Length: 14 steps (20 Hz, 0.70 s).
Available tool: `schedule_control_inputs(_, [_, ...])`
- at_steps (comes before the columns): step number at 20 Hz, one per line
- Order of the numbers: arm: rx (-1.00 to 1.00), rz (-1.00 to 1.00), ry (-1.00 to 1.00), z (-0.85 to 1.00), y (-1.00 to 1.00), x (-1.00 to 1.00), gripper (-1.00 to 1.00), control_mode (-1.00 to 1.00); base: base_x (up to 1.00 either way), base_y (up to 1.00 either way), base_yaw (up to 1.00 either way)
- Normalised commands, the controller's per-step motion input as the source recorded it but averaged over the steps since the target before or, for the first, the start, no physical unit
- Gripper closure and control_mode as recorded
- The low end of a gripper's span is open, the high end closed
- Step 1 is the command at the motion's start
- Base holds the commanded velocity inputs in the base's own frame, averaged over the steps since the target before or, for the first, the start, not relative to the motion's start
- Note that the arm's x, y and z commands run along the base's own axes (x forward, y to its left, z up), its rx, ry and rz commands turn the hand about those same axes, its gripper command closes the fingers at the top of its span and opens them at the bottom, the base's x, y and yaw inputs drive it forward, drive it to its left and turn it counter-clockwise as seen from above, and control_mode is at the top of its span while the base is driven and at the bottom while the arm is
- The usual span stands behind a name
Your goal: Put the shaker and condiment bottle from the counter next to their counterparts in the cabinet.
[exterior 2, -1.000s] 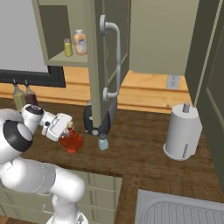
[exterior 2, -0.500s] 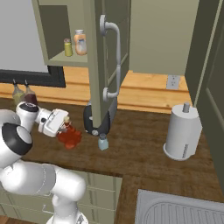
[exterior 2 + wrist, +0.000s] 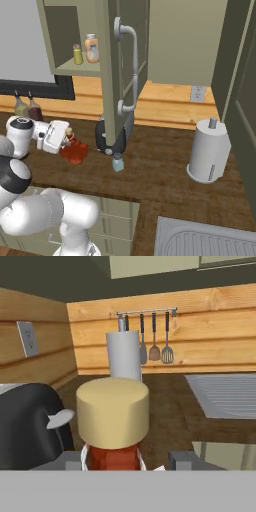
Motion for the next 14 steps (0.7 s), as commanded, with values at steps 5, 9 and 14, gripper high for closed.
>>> schedule_control_inputs(5, [0.0, 0.14, -0.06, 0.46, 0.0, -0.02, 1.0, -1.0, 0.0, 0.0, 0.0])
schedule_control_inputs(9, [0.0, 0.1, -0.04, 0.6, 0.0, 0.0, 1.0, -1.0, 0.0, 0.0, 0.0])
schedule_control_inputs(14, [0.0, 0.1, -0.04, 0.71, 0.0, 0.0, 1.0, -1.0, 0.0, 0.0, 0.0])
